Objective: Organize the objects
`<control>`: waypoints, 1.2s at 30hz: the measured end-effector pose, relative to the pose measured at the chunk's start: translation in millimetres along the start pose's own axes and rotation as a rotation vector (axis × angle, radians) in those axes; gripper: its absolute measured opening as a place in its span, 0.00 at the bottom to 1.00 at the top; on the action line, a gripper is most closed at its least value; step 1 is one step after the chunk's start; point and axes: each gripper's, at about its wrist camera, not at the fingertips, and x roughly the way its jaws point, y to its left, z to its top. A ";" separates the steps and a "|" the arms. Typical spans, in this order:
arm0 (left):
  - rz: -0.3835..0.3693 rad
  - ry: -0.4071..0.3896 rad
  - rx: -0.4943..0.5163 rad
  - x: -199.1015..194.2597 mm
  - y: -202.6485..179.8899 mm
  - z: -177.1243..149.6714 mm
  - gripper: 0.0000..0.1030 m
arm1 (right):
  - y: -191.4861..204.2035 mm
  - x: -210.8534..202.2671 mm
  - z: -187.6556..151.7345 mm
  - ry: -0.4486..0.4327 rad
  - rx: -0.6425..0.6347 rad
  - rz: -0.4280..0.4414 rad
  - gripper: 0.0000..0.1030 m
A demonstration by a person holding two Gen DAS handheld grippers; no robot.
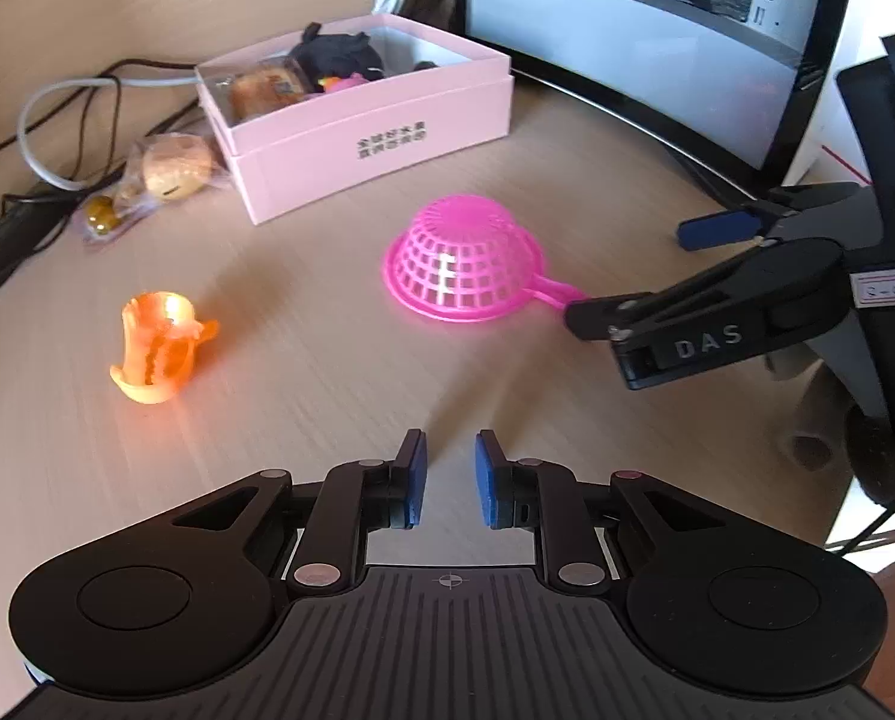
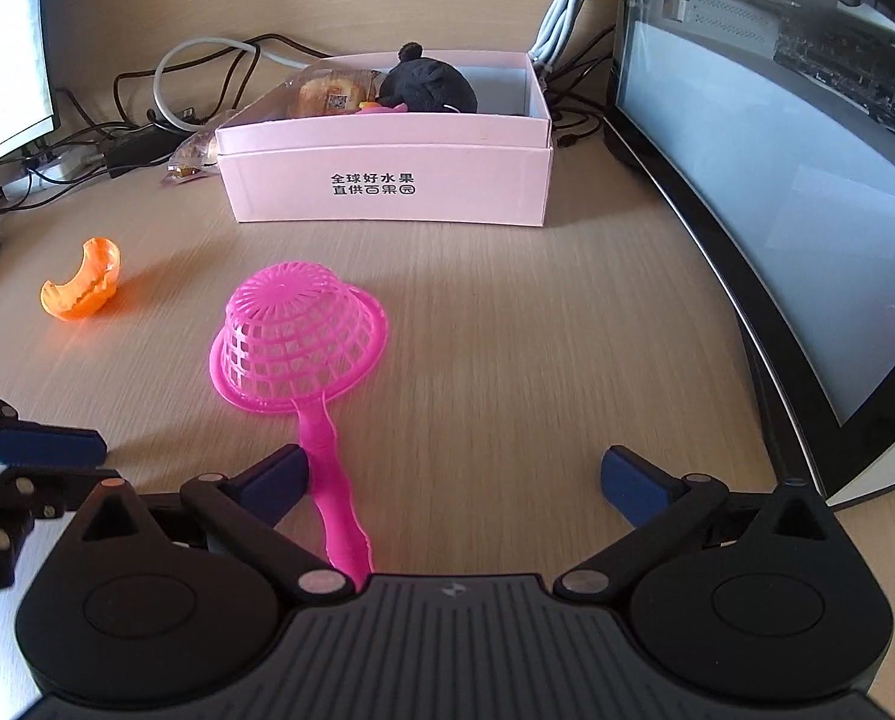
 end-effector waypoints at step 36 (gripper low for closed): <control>0.226 -0.082 -0.327 24.7 94.2 33.4 0.45 | -3.6 1.2 6.3 0.042 -0.060 0.054 1.00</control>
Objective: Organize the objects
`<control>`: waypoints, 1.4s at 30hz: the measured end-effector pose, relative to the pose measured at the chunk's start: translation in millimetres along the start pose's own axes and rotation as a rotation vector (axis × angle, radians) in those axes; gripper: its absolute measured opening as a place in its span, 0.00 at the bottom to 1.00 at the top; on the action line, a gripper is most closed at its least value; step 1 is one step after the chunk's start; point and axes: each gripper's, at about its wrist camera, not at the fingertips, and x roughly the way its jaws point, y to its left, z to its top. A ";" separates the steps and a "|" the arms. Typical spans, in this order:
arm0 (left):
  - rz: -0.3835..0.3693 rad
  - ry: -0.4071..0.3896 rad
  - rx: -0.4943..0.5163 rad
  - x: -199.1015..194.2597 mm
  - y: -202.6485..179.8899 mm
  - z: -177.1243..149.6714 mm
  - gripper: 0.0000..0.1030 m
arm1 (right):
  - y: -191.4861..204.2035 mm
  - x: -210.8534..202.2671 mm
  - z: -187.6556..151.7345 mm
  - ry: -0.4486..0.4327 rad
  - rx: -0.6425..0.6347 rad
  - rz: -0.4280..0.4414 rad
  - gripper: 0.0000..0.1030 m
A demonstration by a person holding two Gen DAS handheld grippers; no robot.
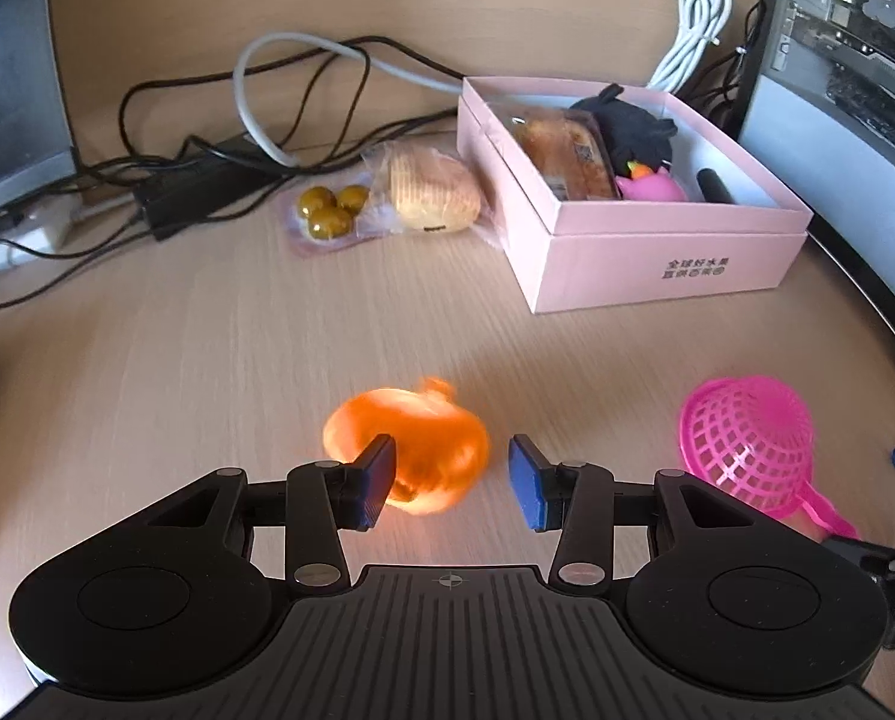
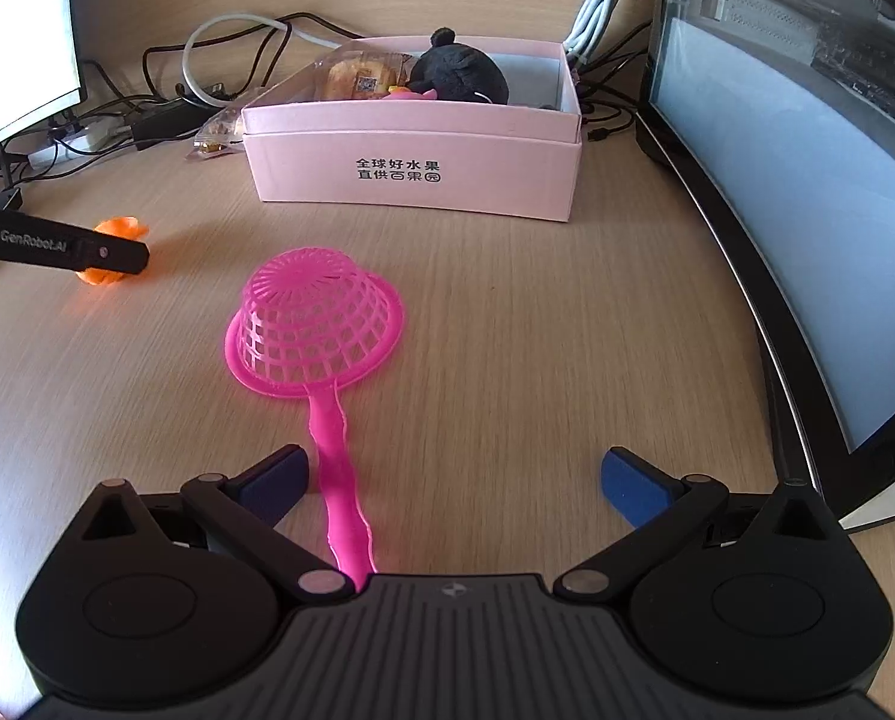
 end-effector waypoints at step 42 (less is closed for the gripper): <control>-0.177 -0.051 -0.042 -39.3 31.1 -56.3 0.12 | 50.5 -46.0 15.3 -0.061 -0.083 -0.015 0.67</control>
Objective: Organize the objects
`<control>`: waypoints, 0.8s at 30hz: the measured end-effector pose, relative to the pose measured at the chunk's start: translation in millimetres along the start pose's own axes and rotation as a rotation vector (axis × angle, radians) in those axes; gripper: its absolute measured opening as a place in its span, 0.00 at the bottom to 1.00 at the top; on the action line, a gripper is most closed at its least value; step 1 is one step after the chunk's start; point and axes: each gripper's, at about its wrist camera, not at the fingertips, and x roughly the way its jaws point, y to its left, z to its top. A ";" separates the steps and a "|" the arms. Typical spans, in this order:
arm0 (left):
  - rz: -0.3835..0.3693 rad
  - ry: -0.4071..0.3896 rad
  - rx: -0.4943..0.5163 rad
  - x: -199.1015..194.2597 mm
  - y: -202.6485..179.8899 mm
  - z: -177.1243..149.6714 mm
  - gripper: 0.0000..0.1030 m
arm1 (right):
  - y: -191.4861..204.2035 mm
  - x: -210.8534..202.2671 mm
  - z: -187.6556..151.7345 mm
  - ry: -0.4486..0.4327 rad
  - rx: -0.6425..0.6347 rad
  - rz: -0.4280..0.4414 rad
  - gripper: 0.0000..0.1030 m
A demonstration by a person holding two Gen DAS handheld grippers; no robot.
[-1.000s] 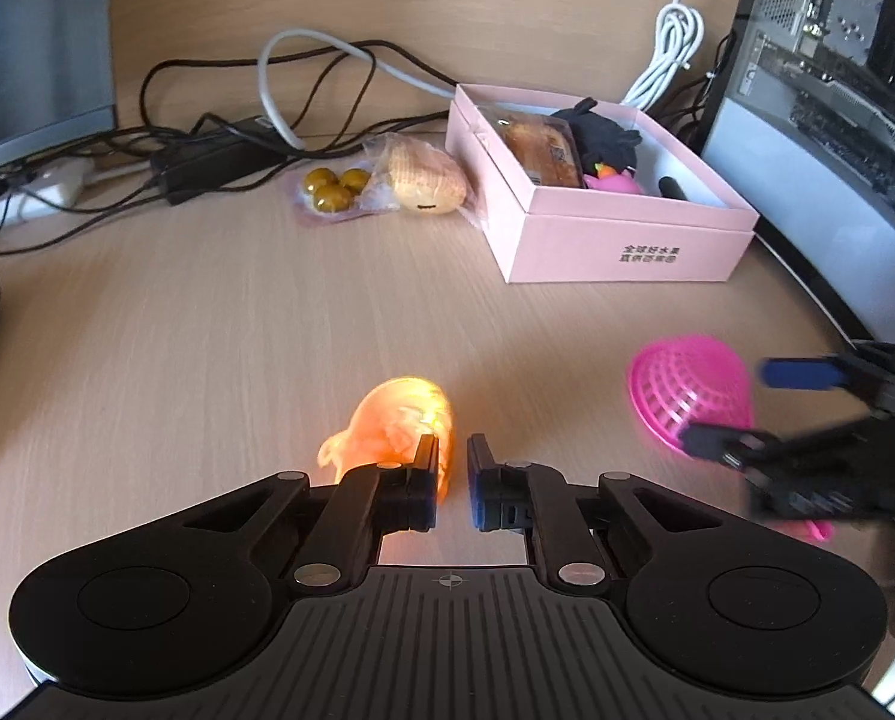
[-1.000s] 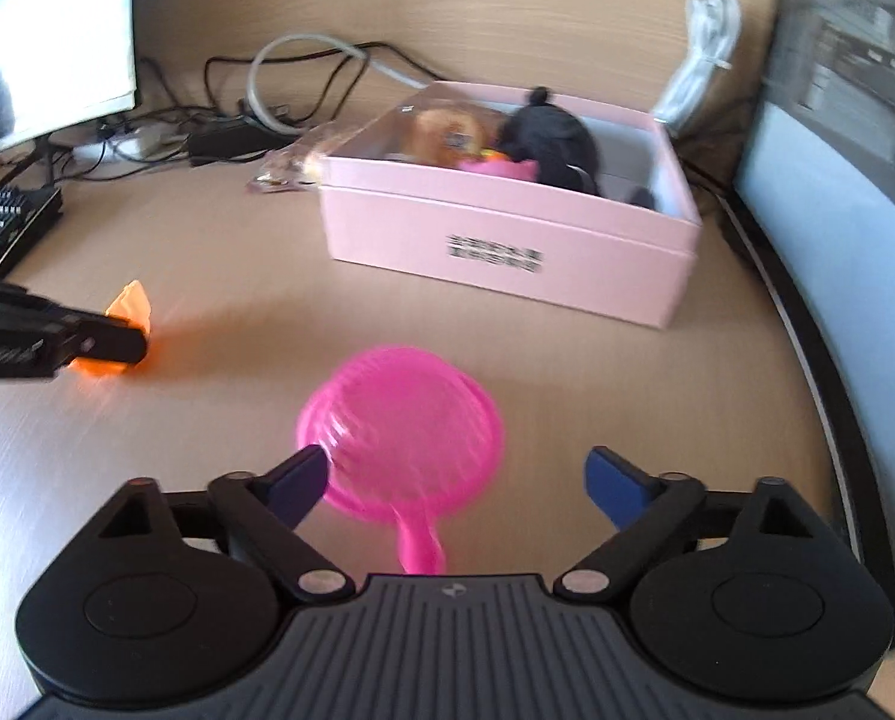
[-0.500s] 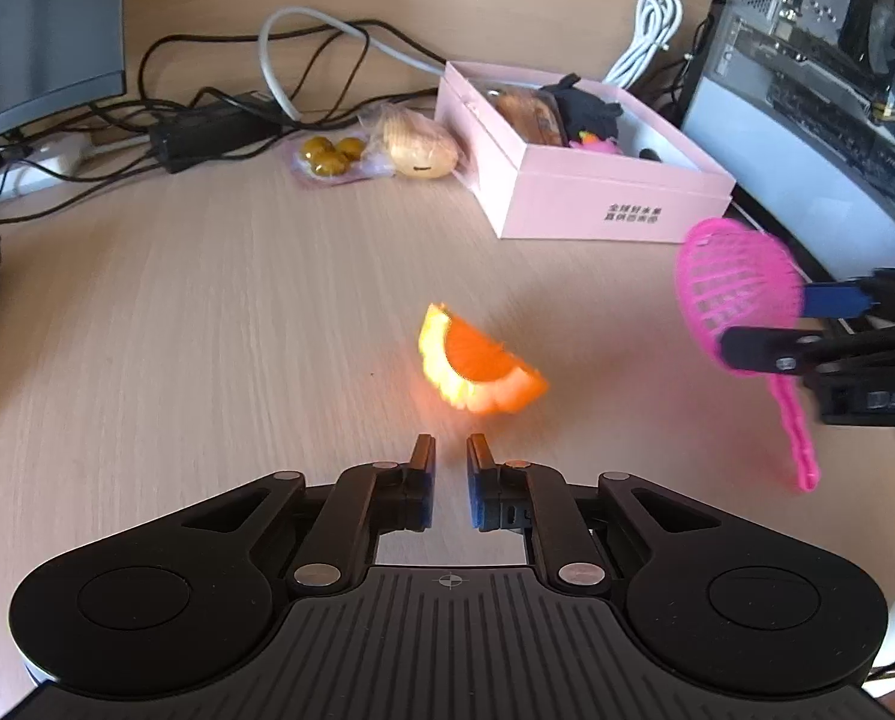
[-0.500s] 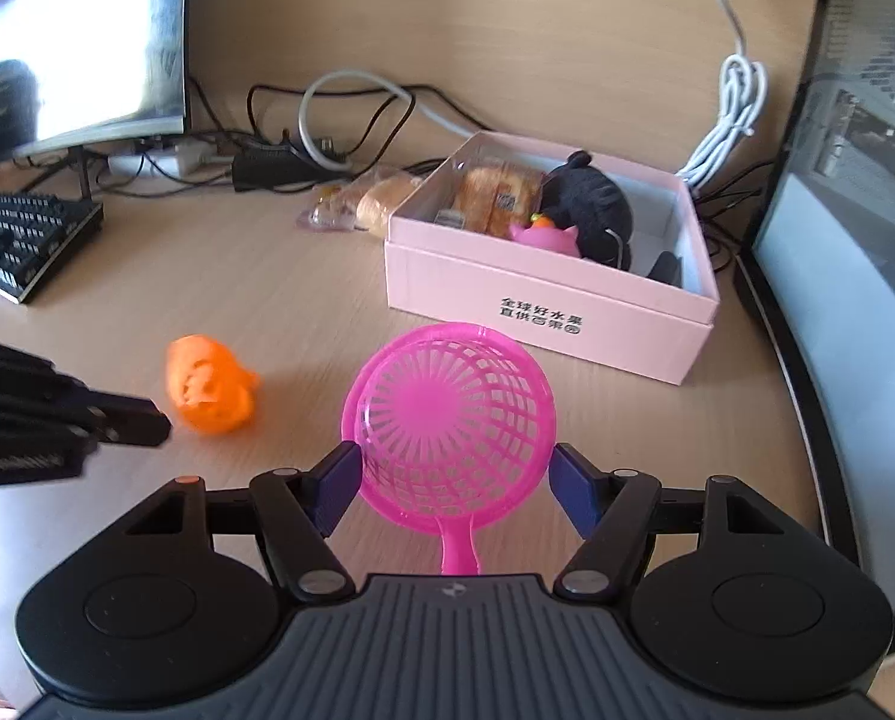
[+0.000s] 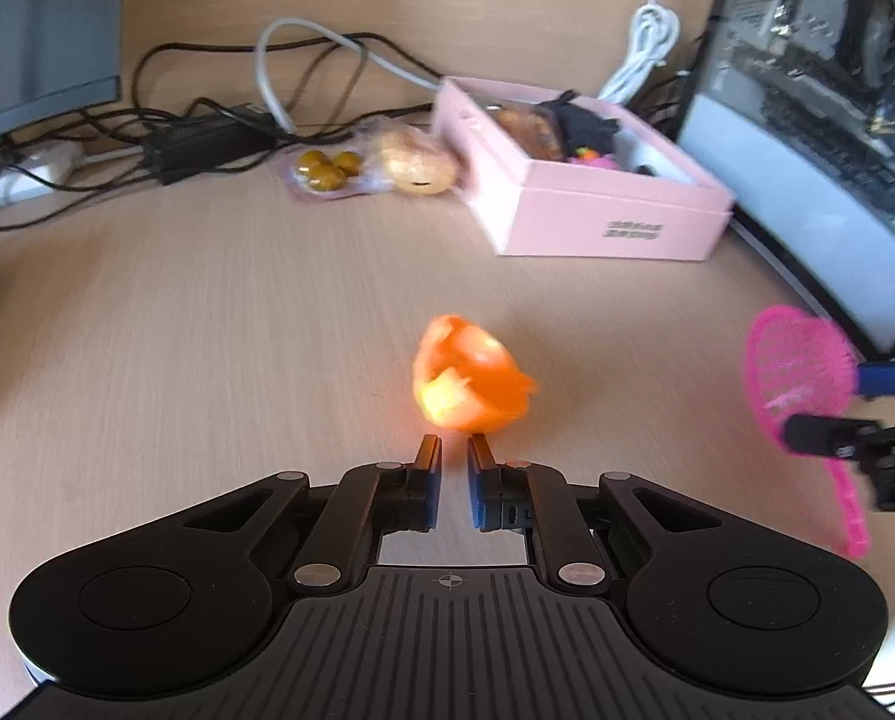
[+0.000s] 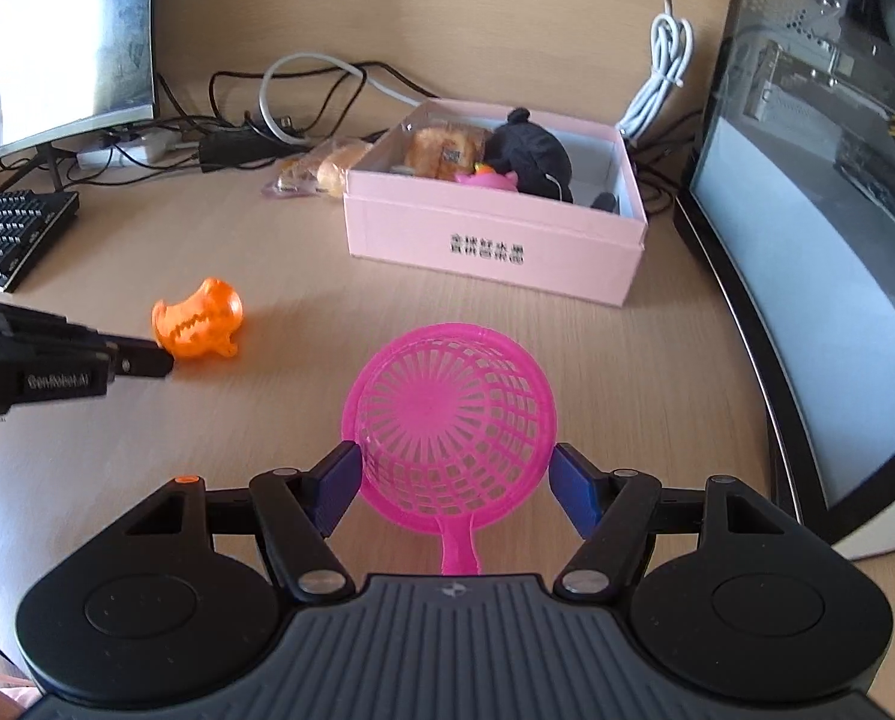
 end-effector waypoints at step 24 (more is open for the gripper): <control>0.031 -0.015 -0.294 11.6 25.4 25.3 0.16 | -12.3 21.6 -11.9 0.064 0.012 0.024 0.68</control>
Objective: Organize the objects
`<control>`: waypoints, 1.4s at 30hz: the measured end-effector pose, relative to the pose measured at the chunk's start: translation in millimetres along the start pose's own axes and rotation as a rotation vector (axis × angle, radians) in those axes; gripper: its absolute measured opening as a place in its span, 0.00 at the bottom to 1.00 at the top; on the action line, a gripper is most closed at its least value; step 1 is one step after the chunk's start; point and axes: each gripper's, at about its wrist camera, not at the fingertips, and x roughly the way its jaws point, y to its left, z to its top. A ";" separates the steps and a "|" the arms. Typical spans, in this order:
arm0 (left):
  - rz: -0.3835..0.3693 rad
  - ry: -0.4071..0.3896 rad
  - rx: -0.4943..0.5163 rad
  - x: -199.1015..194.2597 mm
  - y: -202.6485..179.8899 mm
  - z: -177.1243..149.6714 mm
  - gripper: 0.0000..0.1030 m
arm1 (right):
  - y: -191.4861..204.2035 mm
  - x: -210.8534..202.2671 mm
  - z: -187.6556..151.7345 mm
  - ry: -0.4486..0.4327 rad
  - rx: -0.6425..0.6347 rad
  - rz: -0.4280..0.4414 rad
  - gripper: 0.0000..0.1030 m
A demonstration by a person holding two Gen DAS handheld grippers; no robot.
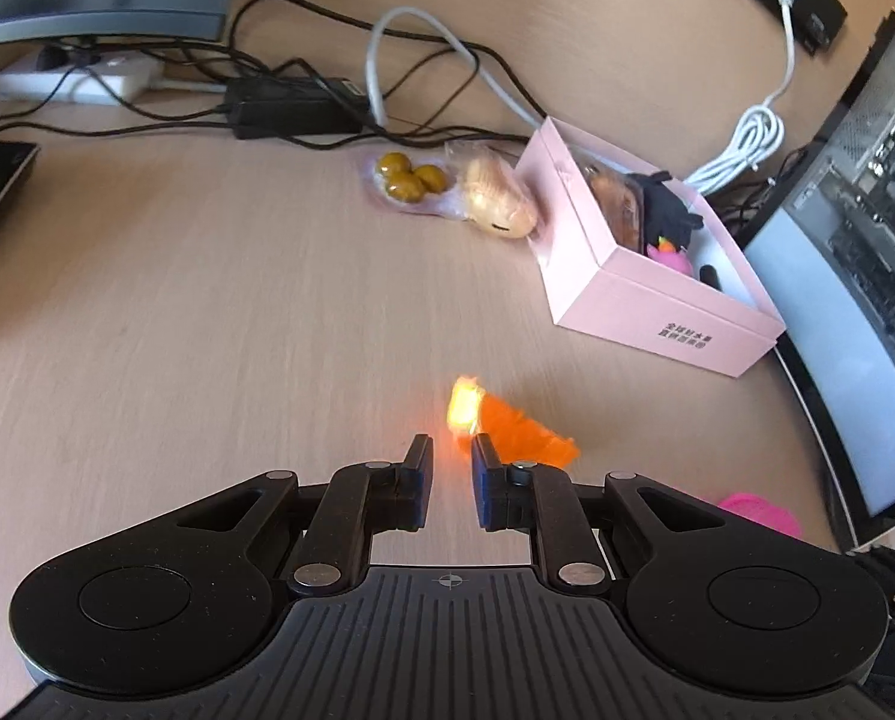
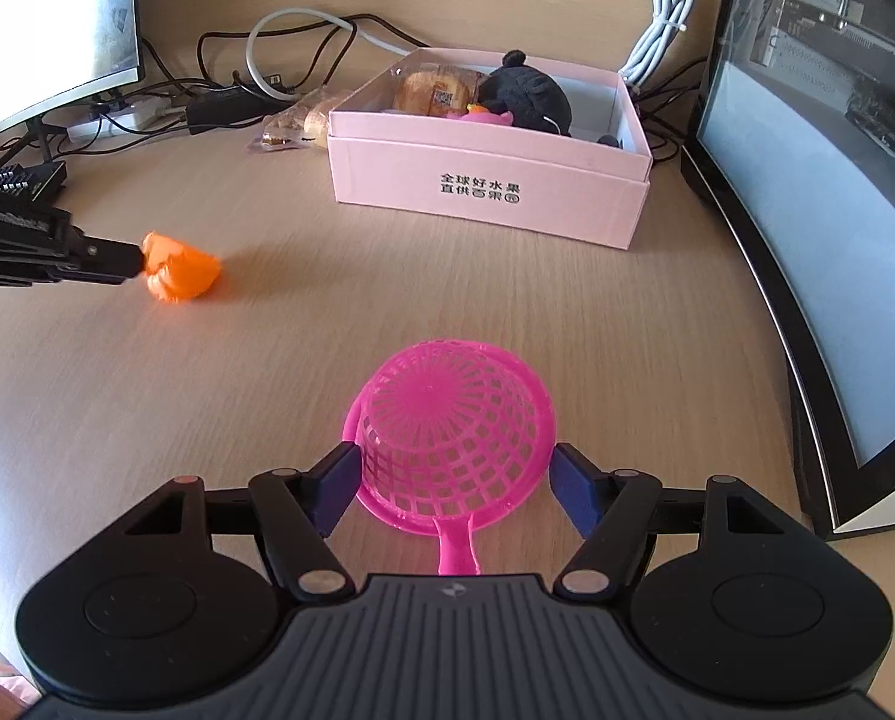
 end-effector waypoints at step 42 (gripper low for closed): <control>-0.132 -0.054 0.173 25.9 -44.1 15.9 0.16 | -13.0 5.9 -4.0 0.000 0.005 0.041 0.85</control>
